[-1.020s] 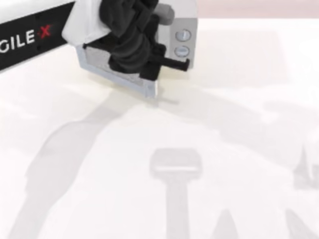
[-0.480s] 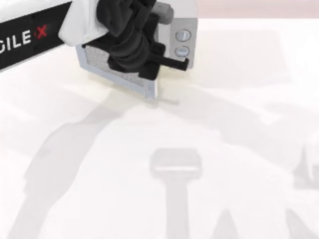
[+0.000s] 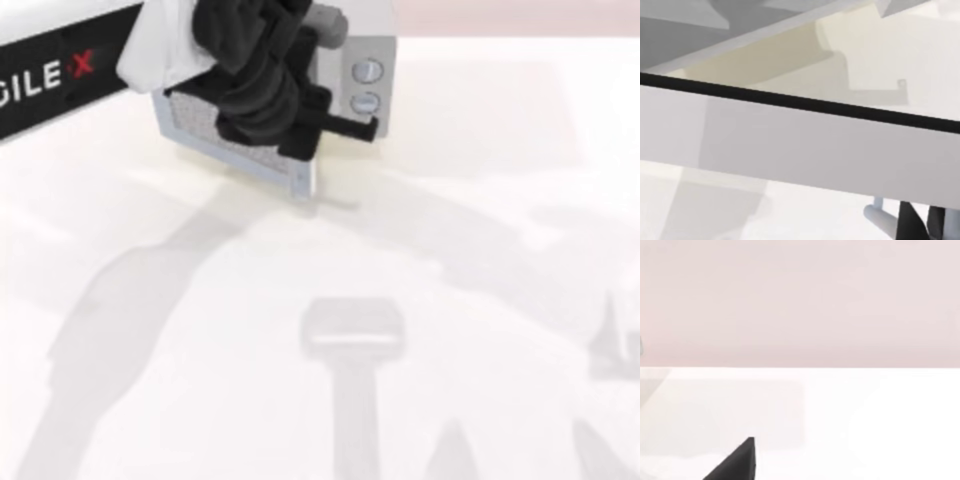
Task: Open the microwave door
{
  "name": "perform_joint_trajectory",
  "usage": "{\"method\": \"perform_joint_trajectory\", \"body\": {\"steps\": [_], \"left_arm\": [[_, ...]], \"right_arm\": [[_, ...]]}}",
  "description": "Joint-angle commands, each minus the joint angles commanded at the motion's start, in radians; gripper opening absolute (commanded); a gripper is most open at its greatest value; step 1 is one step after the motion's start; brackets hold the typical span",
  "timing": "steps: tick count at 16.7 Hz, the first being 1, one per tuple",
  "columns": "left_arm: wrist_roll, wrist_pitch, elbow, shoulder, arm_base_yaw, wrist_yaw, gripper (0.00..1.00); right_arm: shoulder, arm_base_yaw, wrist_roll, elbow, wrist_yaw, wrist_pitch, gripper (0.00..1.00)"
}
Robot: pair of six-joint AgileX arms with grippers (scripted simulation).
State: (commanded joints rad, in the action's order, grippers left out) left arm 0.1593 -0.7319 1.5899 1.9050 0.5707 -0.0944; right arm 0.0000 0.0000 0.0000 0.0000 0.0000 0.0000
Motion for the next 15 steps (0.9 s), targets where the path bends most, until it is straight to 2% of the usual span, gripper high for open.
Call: {"method": "perform_joint_trajectory", "body": {"steps": [9,15], "left_arm": [[0.0,0.0,0.0,0.0,0.0,0.0,0.0],[-0.07,0.015,-0.065,-0.042,-0.017,0.043,0.0]], "right_arm": [[0.0,0.0,0.0,0.0,0.0,0.0,1.0],[0.0,0.0,0.0,0.0,0.0,0.0,1.0]]}}
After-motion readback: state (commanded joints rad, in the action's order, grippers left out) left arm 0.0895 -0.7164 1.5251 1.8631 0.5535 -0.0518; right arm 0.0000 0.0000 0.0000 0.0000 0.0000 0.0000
